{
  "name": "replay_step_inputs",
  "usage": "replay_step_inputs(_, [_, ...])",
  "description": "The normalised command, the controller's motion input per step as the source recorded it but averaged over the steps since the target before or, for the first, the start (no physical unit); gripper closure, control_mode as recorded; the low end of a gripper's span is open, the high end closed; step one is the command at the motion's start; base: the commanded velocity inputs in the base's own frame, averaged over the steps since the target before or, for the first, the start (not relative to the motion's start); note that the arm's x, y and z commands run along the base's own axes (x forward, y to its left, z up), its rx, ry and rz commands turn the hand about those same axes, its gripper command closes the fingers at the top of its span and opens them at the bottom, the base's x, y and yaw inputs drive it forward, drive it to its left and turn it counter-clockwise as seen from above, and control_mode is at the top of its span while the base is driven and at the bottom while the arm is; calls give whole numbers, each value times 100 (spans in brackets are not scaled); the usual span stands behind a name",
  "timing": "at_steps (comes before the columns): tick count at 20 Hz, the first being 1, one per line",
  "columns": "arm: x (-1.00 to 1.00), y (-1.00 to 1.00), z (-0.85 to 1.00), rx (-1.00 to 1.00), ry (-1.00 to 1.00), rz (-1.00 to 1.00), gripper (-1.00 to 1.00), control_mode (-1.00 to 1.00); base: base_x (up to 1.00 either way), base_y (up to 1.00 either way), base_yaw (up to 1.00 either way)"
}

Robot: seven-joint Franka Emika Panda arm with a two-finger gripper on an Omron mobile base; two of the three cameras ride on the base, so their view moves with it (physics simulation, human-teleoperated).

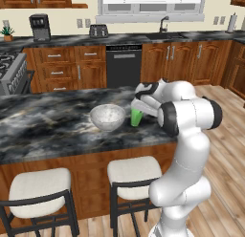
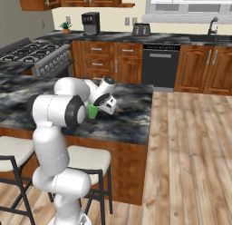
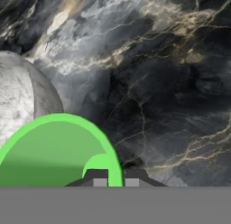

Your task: Place the cup inside the bowl on the dining table and move the bowl to any counter.

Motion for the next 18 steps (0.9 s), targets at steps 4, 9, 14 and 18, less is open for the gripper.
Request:
replay_step_inputs(4, [-17,-3,37,-7,0,0,100,-100,0,0,0])
replay_step_inputs(9, [-13,-7,38,-5,0,0,100,-100,0,0,0])
replay_step_inputs(14, [-4,-1,35,-3,0,0,100,-100,0,0,0])
replay_step_inputs(18, [0,0,38,0,0,0,100,-100,0,0,0])
